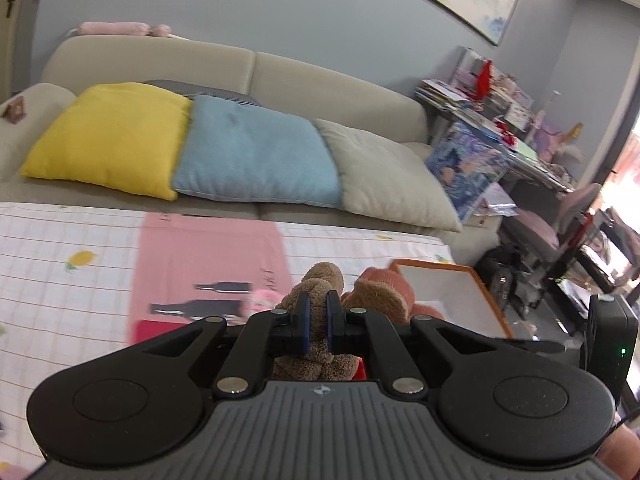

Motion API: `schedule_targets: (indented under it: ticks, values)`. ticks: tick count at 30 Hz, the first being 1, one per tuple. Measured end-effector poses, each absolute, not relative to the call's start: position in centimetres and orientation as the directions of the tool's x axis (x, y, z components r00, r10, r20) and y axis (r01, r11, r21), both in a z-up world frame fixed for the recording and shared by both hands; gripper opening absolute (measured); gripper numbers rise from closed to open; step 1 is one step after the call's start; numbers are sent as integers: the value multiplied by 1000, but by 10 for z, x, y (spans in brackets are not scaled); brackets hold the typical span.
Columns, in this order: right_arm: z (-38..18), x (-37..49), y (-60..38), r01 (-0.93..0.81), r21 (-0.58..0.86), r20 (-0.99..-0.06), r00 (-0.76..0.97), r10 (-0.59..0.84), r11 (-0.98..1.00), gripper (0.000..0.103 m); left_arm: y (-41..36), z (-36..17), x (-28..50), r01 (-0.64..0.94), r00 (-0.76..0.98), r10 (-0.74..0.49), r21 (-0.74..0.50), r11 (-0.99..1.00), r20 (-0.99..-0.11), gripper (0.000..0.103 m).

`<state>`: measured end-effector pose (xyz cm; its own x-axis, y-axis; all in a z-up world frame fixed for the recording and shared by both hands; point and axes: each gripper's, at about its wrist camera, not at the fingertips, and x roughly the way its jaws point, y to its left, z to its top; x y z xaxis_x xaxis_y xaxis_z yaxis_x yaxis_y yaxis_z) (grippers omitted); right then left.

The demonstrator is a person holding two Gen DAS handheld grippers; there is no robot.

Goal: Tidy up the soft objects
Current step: 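Lift the plush bear with the left gripper while the right gripper grasps and lifts the sponge, then carry the plush bear and sponge over the orange box and open both grippers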

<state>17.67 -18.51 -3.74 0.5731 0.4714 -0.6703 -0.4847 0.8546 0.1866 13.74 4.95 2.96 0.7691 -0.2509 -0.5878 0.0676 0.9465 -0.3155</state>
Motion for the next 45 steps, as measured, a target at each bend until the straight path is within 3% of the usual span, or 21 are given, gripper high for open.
schedule_targets:
  ticks: [10,24,35,45]
  values:
    - [-42,168,-267,-292,221,-682,636,362,930,37,-17,27,162,200,731,-396,-381,903,-555,7]
    - [-50,203,-344,-72,172,-706,686,174,982,37,-136,26,231,416,626,-544,-351,839,-558,7]
    - [-94,240,-367,12,45,-795,606,28,999,36,-193,-20,276,455,551,-532,-303,837,-643,7]
    - [-118,250,-354,-62,-50,-824,567,-6,997,34,-199,-62,282,440,485,-478,-267,857,-733,7]
